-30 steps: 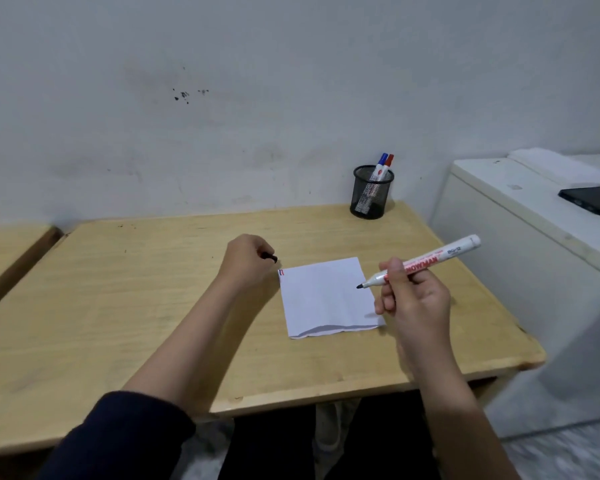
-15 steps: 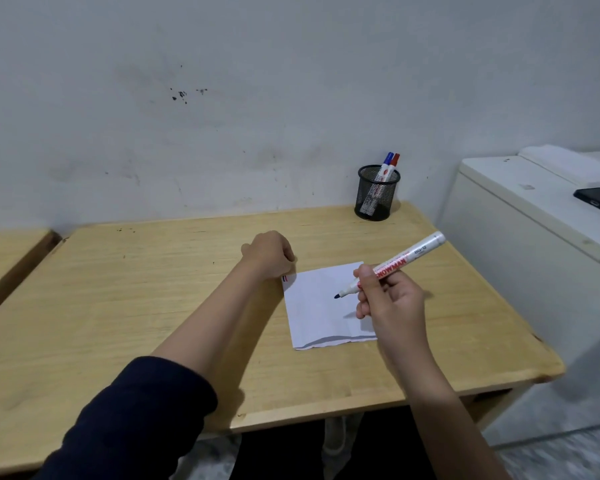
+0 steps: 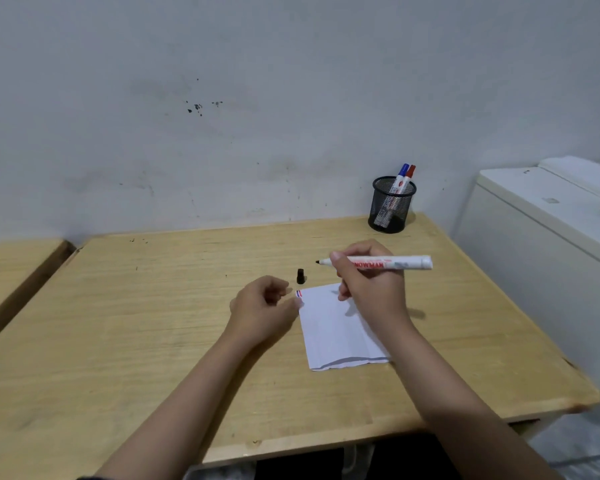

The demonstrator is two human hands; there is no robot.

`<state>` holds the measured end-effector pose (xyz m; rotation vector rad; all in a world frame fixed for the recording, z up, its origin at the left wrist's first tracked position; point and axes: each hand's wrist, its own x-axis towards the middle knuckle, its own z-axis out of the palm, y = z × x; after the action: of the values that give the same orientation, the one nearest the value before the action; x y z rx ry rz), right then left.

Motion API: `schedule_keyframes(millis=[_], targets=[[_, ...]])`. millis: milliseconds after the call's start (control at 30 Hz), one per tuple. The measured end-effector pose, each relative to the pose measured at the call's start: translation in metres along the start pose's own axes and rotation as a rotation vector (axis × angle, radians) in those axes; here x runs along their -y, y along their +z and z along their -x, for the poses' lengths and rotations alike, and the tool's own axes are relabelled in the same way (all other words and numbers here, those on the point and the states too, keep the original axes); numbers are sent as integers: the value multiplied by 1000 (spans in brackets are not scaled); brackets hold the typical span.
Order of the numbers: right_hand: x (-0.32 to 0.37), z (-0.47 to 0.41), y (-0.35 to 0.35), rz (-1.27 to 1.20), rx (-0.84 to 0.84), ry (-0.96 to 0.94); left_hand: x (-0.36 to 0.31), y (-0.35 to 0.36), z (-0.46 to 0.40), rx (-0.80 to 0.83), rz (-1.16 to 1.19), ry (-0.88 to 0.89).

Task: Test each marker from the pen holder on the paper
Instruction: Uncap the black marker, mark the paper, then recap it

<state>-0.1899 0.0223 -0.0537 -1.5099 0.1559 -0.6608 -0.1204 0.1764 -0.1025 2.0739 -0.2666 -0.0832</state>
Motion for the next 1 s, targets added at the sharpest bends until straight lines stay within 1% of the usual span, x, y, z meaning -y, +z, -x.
schedule_keyframes(millis=[67,133,200,367,500,633,1000], targets=[[-8,-16,14,18,16,40,1,2,3,-1,-161,62],[-21,-29,26,29,9,76,0,3,3,-12,-220,96],[-37,-36,32,65,5,103,0,2,3,-7,-216,91],[-65,-39,32,155,86,111,-3,1,1,14,-195,104],[-68,-39,34,211,110,92,-3,0,-4,30,-204,83],[-73,-38,33,236,72,108,-4,-1,-7,38,-217,76],[-74,-37,32,274,102,131,-2,-2,-8,67,-285,122]])
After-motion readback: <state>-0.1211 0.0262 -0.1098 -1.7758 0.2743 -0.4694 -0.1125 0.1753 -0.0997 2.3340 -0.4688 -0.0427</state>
